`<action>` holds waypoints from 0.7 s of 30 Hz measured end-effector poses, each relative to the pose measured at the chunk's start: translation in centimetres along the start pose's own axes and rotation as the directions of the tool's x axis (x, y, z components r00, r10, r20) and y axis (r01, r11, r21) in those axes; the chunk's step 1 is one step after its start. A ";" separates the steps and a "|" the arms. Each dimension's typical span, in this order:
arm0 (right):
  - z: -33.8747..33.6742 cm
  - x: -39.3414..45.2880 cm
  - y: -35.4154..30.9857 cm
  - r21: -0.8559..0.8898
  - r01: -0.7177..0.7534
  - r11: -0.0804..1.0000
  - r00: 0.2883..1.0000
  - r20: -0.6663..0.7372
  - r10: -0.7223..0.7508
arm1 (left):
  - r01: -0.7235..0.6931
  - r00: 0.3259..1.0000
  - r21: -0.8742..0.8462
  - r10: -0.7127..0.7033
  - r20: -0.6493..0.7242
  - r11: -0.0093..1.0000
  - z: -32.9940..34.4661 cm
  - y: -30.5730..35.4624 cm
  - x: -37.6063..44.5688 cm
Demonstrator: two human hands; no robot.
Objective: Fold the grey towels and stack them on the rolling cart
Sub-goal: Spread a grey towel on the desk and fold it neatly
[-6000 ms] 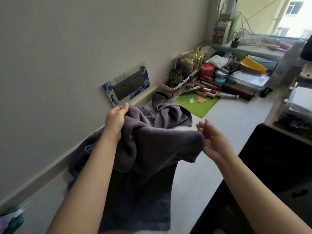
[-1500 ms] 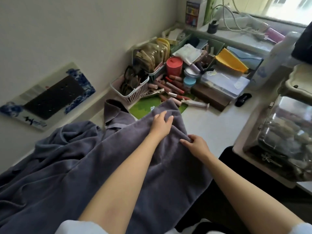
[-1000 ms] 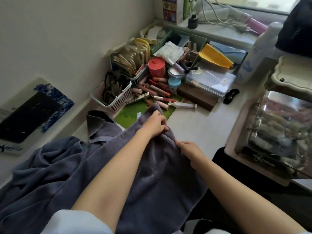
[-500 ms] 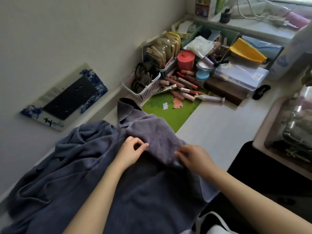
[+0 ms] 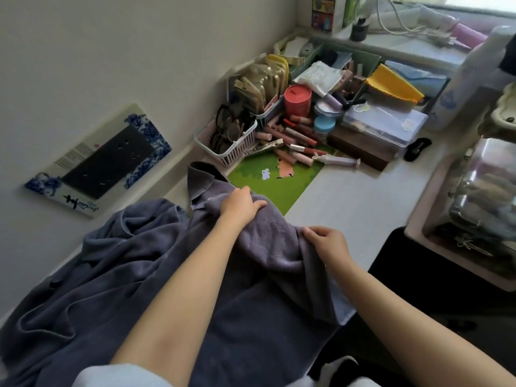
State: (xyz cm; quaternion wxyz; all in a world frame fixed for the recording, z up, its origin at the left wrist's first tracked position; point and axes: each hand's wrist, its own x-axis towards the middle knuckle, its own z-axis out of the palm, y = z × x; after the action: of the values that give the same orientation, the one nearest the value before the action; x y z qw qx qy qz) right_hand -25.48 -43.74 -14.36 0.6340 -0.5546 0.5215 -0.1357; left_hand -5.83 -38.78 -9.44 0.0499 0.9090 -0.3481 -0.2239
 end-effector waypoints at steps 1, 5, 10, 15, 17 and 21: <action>-0.6 0.1 -0.3 0.097 -0.034 0.995 0.999 -0.006 0.034 | -0.014 1.000 -0.040 0.013 -0.023 0.999 -0.5 0.2 0.3; -3.4 0.6 -3.1 0.299 -0.051 0.953 0.999 0.002 0.053 | -0.079 0.990 -0.369 0.031 -0.135 0.926 -4.2 2.6 1.3; -6.9 1.0 -8.8 0.487 0.073 0.871 0.997 -0.006 -0.080 | -0.202 0.935 -0.348 0.074 -0.346 0.916 -9.3 6.1 1.3; -11.0 1.9 -12.2 0.477 0.330 0.815 0.943 -0.211 -0.259 | -0.312 0.749 -0.216 0.099 -0.655 0.925 -11.3 6.8 1.1; -12.7 1.9 -12.9 0.379 0.457 0.804 0.869 -0.383 -0.313 | -0.453 0.666 -0.262 0.128 -0.735 0.852 -10.8 7.0 1.1; -13.1 2.0 -12.4 0.269 0.406 0.873 0.914 -0.144 -0.380 | -0.385 0.829 -0.067 0.313 -0.464 0.920 -7.7 6.7 1.4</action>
State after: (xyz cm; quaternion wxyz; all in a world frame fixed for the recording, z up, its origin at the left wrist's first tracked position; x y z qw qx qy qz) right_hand -30.23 -56.98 -2.80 0.6452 -0.5424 0.3987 -0.3613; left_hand -5.55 -45.23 -1.42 0.2399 0.8496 -0.4691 -0.0241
